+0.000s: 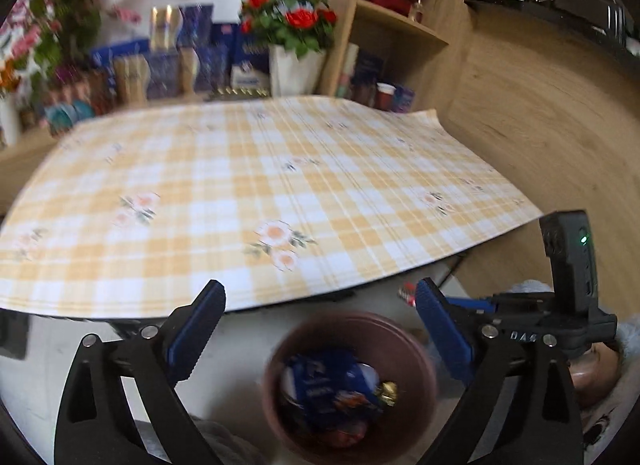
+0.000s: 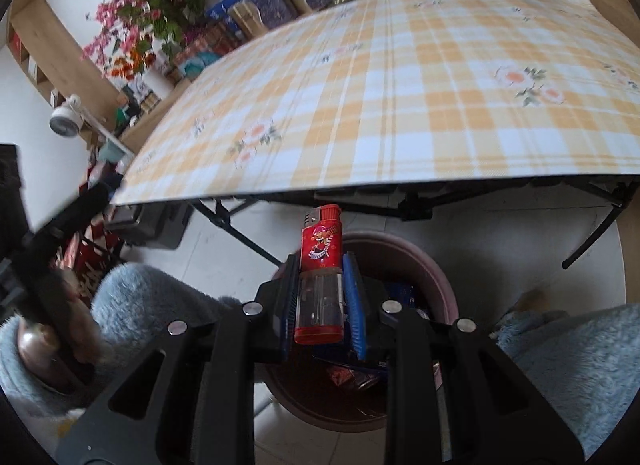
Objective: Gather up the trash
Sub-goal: 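Open the left tool, then the right tool, dropping box and lighter into the bin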
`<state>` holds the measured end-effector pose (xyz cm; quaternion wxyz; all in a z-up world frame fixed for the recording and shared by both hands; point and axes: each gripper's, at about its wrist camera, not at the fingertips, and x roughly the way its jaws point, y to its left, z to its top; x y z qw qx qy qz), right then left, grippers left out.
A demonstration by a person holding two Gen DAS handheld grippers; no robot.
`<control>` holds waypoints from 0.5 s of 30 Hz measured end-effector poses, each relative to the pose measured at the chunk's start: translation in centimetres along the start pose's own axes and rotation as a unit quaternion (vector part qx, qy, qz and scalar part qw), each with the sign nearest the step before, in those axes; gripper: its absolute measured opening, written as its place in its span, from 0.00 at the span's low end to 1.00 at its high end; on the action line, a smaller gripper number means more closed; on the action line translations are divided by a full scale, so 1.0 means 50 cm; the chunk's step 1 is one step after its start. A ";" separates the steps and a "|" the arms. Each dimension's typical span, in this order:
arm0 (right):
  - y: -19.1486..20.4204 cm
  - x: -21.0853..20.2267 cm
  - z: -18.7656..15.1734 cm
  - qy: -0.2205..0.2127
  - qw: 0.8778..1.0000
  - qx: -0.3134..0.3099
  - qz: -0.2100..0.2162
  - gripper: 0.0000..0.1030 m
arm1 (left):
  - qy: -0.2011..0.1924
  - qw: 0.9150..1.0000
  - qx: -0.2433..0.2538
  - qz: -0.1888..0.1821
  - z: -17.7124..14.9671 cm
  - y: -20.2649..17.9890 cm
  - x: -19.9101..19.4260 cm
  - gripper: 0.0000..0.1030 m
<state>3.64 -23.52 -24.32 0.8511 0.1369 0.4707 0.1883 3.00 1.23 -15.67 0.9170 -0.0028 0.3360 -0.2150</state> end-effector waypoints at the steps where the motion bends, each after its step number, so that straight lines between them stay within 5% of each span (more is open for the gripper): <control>1: -0.002 0.012 -0.004 0.007 1.000 -0.003 -0.005 0.25 | -0.005 1.000 0.003 0.007 -0.001 0.000 -0.005 0.92; 10: -0.033 0.092 -0.038 0.059 0.997 -0.005 -0.041 0.25 | -0.017 0.998 -0.023 0.061 -0.047 0.029 0.001 0.93; 15: -0.022 0.130 -0.054 0.089 0.994 -0.031 -0.059 0.25 | -0.011 0.997 -0.045 0.059 -0.050 0.049 0.009 0.93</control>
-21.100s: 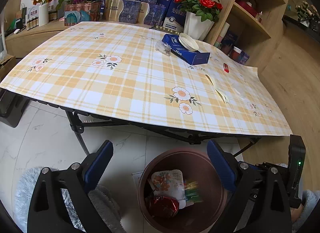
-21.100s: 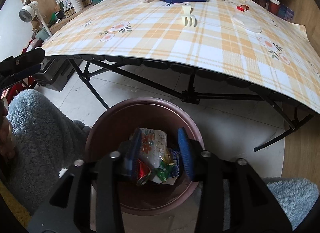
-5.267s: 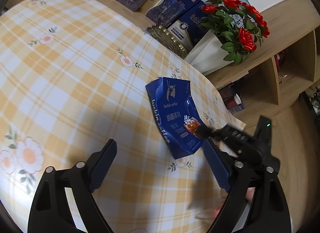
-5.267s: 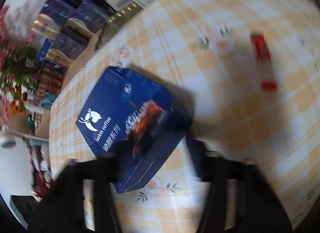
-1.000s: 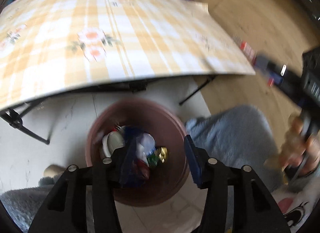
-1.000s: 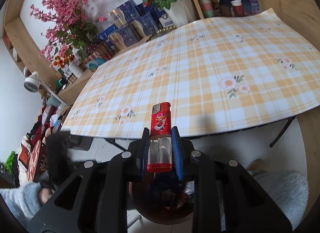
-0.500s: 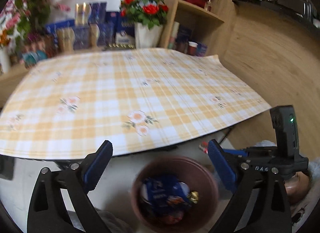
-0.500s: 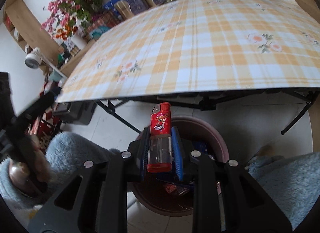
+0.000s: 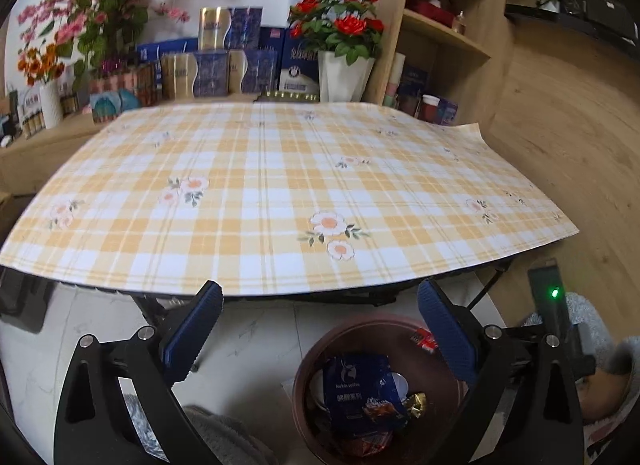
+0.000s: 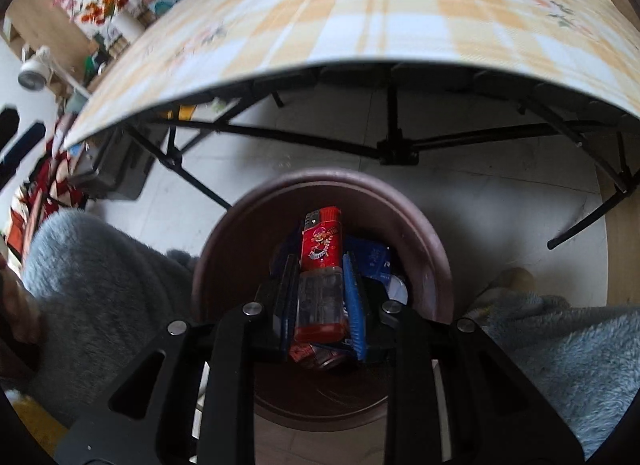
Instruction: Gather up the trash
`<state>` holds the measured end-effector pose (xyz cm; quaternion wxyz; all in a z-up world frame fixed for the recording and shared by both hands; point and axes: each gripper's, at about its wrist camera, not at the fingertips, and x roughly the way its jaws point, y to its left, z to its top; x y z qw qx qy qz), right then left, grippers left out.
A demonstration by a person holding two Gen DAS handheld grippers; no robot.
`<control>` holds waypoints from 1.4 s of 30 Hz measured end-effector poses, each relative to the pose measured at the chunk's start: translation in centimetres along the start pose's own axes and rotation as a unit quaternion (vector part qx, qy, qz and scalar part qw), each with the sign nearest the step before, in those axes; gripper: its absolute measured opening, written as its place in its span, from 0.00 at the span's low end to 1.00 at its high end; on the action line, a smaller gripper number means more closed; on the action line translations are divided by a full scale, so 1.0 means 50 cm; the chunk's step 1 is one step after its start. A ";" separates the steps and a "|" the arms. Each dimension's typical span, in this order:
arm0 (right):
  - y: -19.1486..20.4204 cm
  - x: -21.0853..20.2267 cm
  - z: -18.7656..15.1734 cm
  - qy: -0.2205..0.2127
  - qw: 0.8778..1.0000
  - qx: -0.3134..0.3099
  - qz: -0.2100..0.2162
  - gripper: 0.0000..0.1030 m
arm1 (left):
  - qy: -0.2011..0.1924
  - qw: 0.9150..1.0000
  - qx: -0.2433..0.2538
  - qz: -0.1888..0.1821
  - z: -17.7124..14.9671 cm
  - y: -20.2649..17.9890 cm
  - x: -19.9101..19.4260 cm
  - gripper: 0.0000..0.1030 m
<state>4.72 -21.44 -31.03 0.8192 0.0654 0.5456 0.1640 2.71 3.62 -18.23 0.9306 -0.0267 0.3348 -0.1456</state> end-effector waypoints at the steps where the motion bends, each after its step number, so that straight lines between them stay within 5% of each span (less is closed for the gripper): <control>1: 0.004 0.002 -0.002 0.002 1.000 -0.006 -0.001 0.24 | 0.003 1.000 -0.003 0.000 0.000 0.002 0.003 0.93; 5: 0.008 -0.004 -0.004 -0.002 1.000 -0.018 -0.007 0.25 | 0.007 1.000 -0.005 0.003 -0.002 0.000 0.008 0.93; 10: 0.012 -0.016 0.001 -0.018 0.999 -0.020 -0.018 0.59 | 0.010 1.000 -0.003 0.004 -0.004 -0.003 0.009 0.93; 16: -0.008 -0.036 0.008 -0.038 0.999 0.008 -0.030 0.86 | 0.011 1.000 -0.002 0.006 -0.004 -0.005 0.010 0.93; 34: -0.034 -0.081 0.017 -0.069 0.995 0.048 -0.058 0.94 | 0.010 1.000 0.001 0.011 -0.005 -0.005 0.004 0.94; 42: -0.042 -0.238 0.115 -0.135 0.987 0.049 -0.077 0.94 | -0.039 0.998 0.019 0.038 0.087 -0.027 -0.048 0.94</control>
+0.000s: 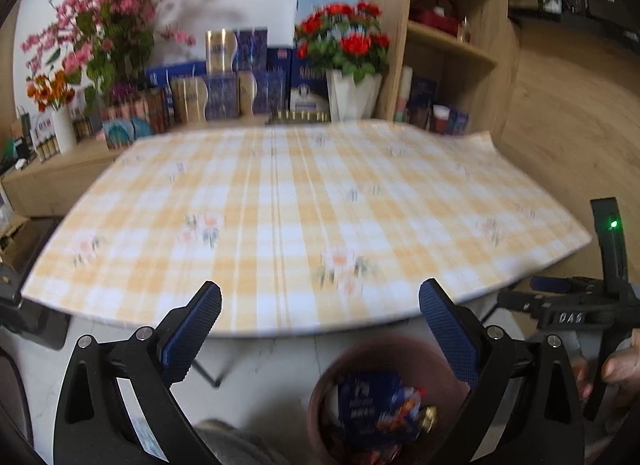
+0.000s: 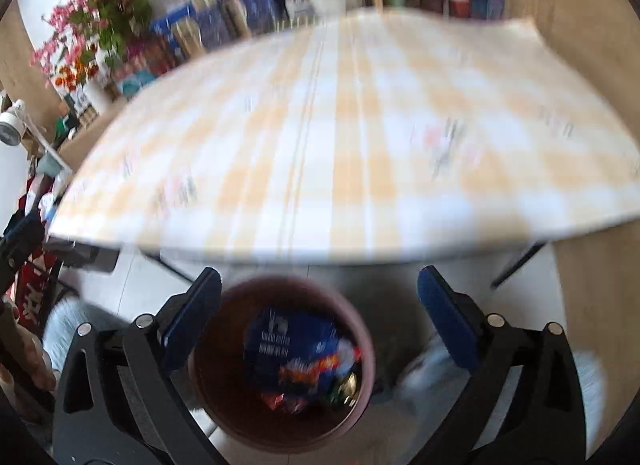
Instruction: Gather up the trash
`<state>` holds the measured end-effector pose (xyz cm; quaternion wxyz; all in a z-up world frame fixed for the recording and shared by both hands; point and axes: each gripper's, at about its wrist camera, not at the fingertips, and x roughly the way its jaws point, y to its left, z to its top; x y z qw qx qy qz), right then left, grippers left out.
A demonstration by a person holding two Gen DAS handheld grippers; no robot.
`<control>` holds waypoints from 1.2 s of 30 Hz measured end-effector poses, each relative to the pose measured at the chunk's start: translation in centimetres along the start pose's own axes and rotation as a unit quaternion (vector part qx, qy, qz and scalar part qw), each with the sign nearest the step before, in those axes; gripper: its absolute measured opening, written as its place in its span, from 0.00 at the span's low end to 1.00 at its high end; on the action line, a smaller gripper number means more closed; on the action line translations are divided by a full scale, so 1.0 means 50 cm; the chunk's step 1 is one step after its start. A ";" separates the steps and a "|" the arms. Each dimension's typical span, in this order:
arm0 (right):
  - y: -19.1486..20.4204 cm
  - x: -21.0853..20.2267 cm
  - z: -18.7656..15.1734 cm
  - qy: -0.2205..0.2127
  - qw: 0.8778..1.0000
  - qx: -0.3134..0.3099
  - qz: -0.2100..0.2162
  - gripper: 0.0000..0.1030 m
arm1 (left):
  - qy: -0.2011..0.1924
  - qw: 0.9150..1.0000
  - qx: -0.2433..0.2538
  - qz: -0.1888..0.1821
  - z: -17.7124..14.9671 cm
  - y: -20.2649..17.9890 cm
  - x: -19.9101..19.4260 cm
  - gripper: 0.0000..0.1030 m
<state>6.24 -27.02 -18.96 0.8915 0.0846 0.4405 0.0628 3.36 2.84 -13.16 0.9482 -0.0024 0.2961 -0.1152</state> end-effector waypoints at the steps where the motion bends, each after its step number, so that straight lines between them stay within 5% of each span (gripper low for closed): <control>1: -0.002 -0.022 0.027 -0.015 1.000 0.000 -0.001 0.94 | -0.010 1.000 -0.002 0.000 0.019 -0.002 -0.008 0.94; 8: -0.005 -0.192 0.181 -0.112 0.994 -0.011 -0.016 0.94 | -0.096 0.995 0.014 0.023 0.173 -0.038 -0.087 0.94; 14: 0.019 -0.284 0.221 -0.156 0.986 -0.048 -0.029 0.94 | -0.151 0.988 0.013 0.045 0.237 -0.065 -0.158 0.94; 36: 0.084 -0.345 0.191 -0.174 0.982 -0.073 -0.026 0.94 | -0.148 0.985 0.028 0.088 0.264 -0.098 -0.228 0.94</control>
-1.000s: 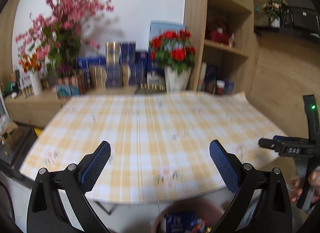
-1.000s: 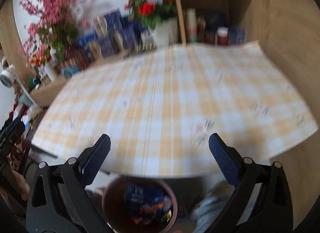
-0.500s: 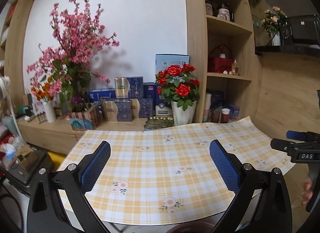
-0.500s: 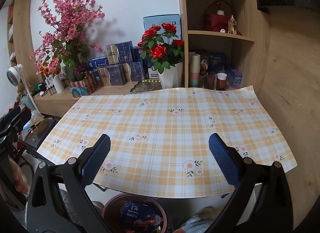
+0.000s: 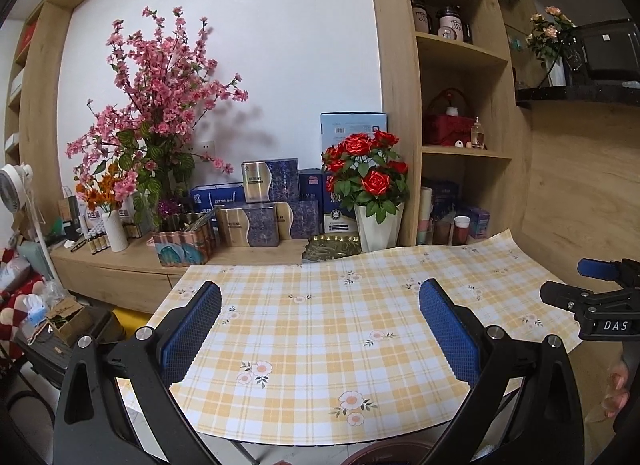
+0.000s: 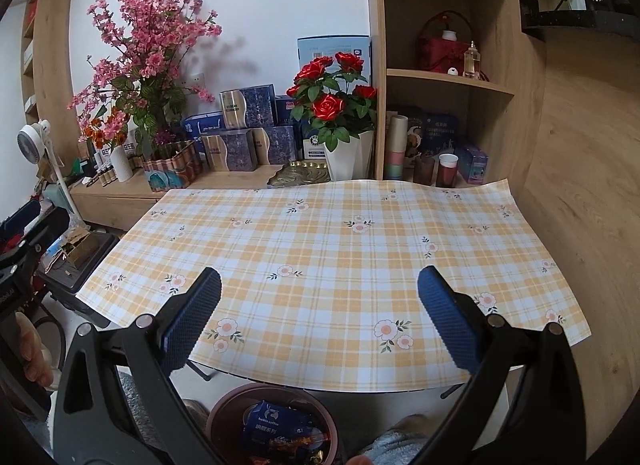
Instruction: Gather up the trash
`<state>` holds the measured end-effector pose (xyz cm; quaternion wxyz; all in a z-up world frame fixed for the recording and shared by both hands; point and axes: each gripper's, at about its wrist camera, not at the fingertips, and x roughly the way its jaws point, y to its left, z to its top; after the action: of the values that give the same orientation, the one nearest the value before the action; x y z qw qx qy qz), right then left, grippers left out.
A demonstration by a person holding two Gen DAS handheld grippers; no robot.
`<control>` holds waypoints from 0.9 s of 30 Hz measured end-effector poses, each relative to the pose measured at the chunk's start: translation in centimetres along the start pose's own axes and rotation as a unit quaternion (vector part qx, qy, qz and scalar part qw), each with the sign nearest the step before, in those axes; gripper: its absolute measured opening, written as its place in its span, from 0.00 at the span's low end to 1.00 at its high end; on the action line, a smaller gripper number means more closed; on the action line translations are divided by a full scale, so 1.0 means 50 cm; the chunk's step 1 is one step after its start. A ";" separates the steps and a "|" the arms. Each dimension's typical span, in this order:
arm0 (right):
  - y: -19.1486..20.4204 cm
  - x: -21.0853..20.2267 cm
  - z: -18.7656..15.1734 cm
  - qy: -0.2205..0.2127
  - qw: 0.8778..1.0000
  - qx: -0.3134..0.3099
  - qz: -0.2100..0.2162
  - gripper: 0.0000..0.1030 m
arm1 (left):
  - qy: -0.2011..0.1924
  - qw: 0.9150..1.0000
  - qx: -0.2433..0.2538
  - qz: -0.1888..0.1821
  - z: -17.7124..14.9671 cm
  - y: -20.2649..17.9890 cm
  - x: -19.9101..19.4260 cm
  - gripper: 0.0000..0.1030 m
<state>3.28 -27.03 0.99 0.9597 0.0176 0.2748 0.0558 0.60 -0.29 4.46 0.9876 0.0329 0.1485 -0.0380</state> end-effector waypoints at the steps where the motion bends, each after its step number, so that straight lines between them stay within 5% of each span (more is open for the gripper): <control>1: 0.002 -0.001 0.000 0.000 1.000 -0.001 0.000 0.94 | 0.001 1.000 -0.001 0.000 -0.001 0.001 0.000 0.94; 27: 0.007 -0.025 0.010 -0.016 1.000 0.006 0.001 0.94 | 0.005 1.000 -0.023 -0.016 0.010 0.014 -0.008 0.94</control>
<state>2.46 -26.82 2.12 0.9637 0.0246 0.2601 0.0546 0.41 0.41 5.12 0.9865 0.0082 0.1552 -0.0506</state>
